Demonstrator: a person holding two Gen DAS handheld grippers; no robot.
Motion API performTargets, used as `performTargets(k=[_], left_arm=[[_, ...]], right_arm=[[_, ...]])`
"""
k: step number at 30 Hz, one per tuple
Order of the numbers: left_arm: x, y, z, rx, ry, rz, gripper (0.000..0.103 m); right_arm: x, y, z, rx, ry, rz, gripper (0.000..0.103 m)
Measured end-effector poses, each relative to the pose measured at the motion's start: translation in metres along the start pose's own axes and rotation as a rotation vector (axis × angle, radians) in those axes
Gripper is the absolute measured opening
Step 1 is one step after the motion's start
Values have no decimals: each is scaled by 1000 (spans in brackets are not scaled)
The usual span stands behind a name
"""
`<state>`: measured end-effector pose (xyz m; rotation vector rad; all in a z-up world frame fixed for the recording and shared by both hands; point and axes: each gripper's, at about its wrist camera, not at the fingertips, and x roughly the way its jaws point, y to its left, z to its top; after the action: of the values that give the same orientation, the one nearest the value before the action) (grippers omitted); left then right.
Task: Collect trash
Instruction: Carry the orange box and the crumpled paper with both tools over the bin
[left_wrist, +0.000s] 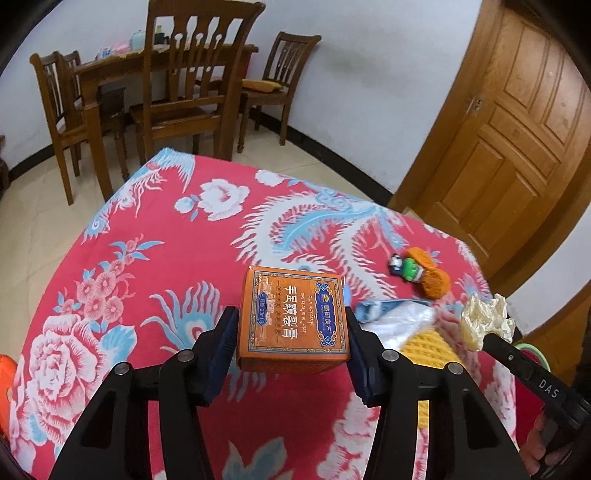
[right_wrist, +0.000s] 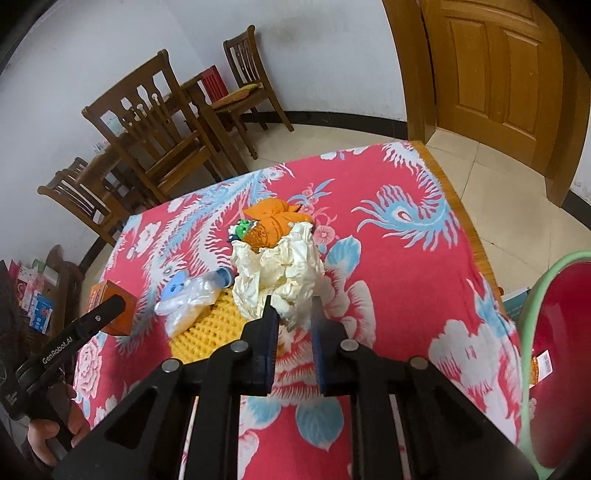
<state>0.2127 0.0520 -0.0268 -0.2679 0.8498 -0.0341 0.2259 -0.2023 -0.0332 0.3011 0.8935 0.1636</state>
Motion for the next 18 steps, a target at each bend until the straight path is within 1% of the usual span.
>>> performTargets(k=[7, 18], left_arm=[[-19, -16, -5, 26, -14, -38, 55], [-44, -46, -15, 75, -26, -95, 55]], right_arm=[[-34, -4, -6, 5, -43, -4, 18], [-89, -24, -23, 35, -116, -24, 18]])
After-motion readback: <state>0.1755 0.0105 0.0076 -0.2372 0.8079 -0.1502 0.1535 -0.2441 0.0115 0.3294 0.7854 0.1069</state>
